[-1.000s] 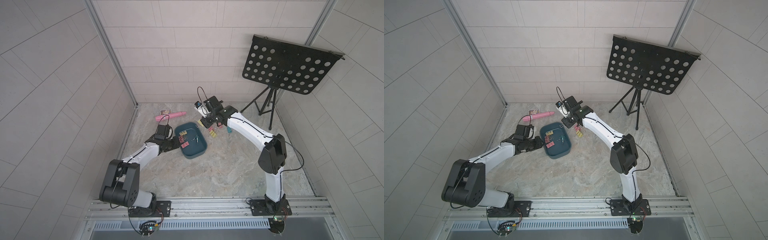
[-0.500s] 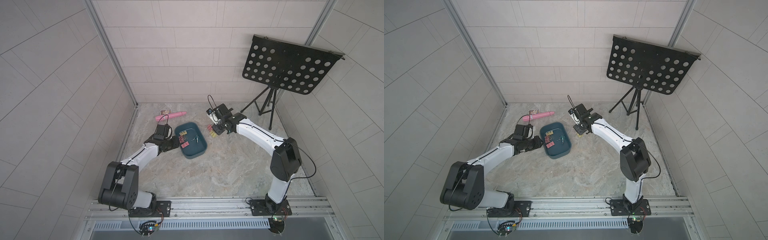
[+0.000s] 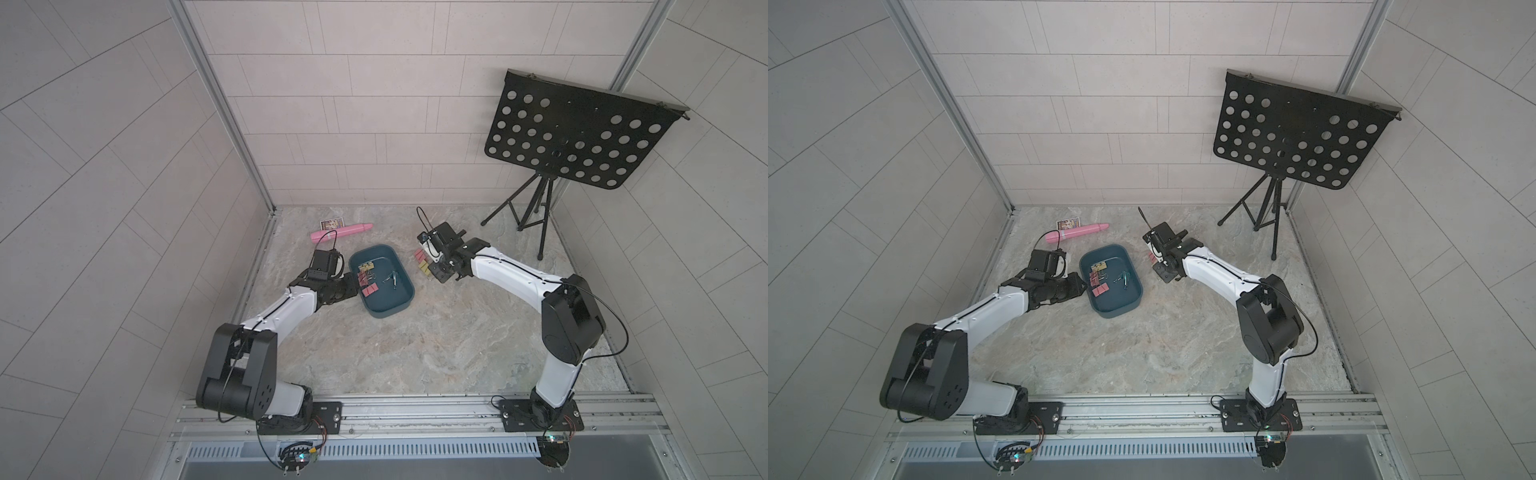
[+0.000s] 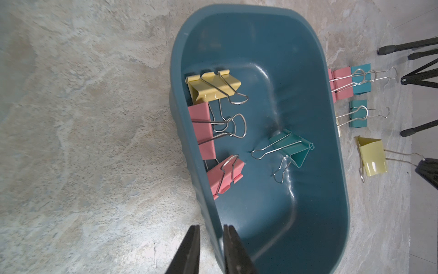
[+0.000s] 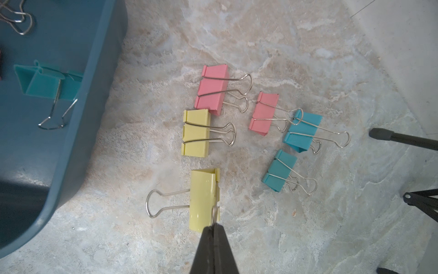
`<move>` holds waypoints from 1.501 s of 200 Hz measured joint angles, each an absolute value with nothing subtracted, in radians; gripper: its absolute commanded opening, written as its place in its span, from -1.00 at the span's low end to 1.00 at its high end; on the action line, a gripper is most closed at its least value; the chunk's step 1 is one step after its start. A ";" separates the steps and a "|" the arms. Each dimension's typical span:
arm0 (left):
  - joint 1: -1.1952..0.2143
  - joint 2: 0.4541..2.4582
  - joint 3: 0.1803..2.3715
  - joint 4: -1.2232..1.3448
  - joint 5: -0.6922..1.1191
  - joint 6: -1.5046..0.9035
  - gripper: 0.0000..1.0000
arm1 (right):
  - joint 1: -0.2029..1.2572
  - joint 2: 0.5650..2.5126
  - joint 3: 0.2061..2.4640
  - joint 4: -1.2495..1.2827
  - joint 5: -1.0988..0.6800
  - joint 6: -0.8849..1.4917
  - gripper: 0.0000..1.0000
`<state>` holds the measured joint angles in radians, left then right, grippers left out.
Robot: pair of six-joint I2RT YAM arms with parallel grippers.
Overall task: Take out the binder clips from the storage box
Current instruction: Place the binder clip at the center of the board.
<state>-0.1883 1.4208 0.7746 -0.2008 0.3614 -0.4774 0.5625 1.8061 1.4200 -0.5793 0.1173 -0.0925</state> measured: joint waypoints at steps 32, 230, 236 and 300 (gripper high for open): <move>-0.188 1.421 0.774 -0.200 0.361 -0.477 -0.46 | 0.570 1.806 1.412 -0.559 0.142 -0.093 -1.00; -0.188 1.421 0.774 -0.201 0.361 -0.477 -0.44 | 0.611 1.854 1.383 -0.524 0.191 -0.093 -1.00; -0.188 1.421 0.774 -0.201 0.361 -0.477 -0.44 | 0.611 1.855 1.383 -0.524 0.191 -0.093 -1.00; -0.188 1.421 0.774 -0.201 0.361 -0.477 -0.44 | 0.617 1.857 1.375 -0.524 0.200 -0.093 -1.00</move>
<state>-0.1883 1.4208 0.7738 -0.2008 0.3607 -0.4774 0.6170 1.8572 1.3750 -0.5243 0.1997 -0.0933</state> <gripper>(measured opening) 0.281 0.048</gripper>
